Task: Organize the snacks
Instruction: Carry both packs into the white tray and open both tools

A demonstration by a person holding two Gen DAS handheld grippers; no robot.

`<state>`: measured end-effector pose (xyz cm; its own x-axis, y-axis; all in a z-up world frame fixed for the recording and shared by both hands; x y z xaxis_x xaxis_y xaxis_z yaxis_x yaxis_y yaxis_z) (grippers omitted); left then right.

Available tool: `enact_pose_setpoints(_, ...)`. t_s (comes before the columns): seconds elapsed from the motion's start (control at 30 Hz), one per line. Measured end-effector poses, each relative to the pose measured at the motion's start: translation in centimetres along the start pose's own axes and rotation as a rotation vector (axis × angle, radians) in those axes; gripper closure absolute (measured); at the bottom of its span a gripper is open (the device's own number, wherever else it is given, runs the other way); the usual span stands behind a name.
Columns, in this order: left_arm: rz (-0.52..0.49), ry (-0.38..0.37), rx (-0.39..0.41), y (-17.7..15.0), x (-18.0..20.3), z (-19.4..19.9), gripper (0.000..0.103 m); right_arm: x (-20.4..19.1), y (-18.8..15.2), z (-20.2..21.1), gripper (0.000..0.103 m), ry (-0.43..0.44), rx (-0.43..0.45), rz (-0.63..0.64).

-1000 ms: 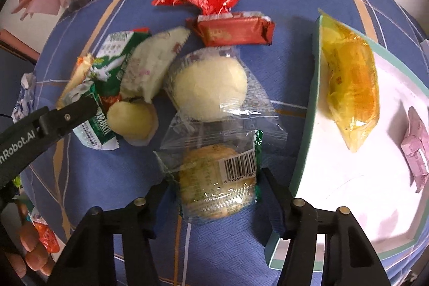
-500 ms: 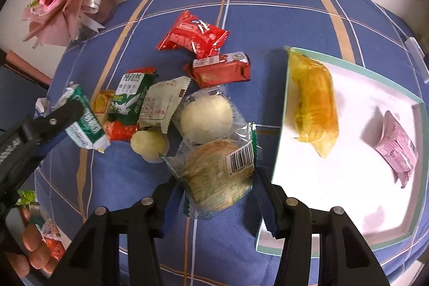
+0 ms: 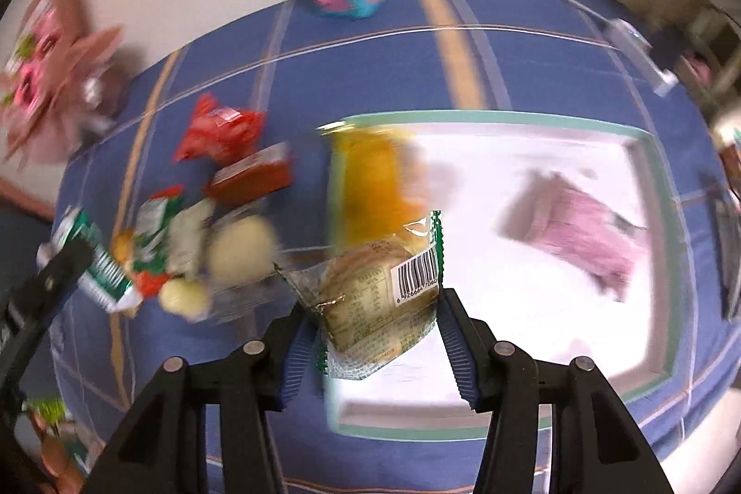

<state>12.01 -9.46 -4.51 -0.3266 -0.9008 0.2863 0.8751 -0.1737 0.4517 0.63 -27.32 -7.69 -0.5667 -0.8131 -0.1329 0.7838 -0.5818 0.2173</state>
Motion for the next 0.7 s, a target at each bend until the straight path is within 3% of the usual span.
enact_pose_setpoints(0.37,-0.141,-0.089,-0.048,-2.1,7.7,-0.9,0.055,8.8,0.8,1.5,0.048,-0.078,0.036,-0.184)
enact_pose_setpoints(0.7,-0.307,-0.116,-0.121,-5.9,14.3,-2.2,0.054,12.0,0.3,2.5,0.048,-0.094,0.054,-0.224)
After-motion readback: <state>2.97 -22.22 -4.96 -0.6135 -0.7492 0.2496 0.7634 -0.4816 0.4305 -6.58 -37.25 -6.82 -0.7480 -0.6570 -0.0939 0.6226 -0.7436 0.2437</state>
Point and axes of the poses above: each gripper's, at about its wrist camera, not at the fingertips, and z roughly against the way its jaws point, x to its right, y to its top, the point moved 6 cm from there along -z, roughly the way its jaws point, and after that the axes turned 2 degrees about z, right-handed, at the moved point
